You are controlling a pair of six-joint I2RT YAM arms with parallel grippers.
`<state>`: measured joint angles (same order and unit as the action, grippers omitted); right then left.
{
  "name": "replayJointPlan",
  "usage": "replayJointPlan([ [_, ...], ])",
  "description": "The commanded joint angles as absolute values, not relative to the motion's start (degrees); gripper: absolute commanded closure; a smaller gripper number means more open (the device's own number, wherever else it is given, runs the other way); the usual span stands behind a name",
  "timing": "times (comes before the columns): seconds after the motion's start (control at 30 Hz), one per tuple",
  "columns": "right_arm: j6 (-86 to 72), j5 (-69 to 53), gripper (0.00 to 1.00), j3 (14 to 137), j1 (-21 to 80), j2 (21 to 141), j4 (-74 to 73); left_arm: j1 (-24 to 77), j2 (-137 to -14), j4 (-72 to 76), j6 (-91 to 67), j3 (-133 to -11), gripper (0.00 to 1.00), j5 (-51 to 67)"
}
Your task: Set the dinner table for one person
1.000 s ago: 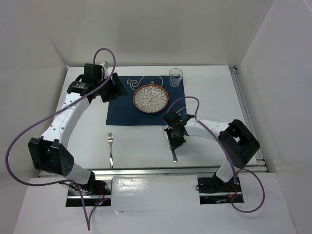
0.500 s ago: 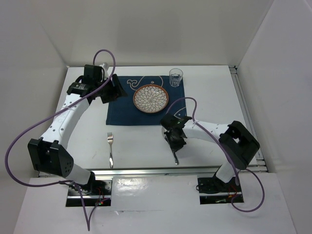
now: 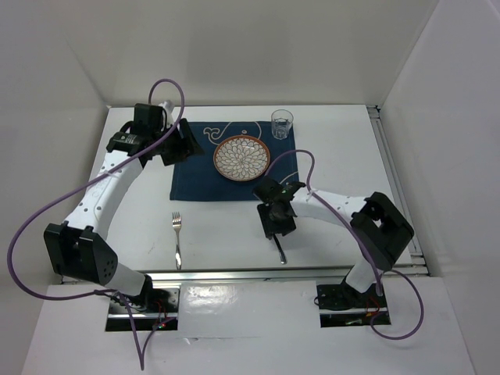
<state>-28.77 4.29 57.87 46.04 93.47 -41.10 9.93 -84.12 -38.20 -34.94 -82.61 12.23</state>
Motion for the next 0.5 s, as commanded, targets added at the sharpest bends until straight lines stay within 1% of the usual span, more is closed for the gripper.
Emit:
replayJointPlan([
  [0.0,-29.4,4.6,0.43,59.6,46.6,95.2,-39.6,9.9,-82.4,-38.6,-35.3,-84.6,0.24,11.4],
  [0.17,-29.4,4.6,0.43,57.2,46.6,95.9,-36.7,9.9,-82.4,-38.6,-35.3,-84.6,0.24,11.4],
  [0.37,-32.4,5.3,0.50,53.1,47.1,96.5,-33.7,9.9,-82.4,-38.6,-35.3,-84.6,0.24,10.9],
  [0.4,-33.0,5.9,0.50,52.6,47.1,96.5,-33.7,9.9,-82.4,-38.6,-35.3,-84.6,0.24,10.9],
  [0.43,-33.0,5.9,0.52,51.8,47.1,97.1,-32.8,9.9,-82.4,-38.6,-35.3,-85.2,0.24,10.9],
  [0.47,-33.0,6.4,0.57,51.8,47.1,97.1,-32.8,9.9,-83.0,-39.1,-34.8,-85.2,0.24,10.9],
])
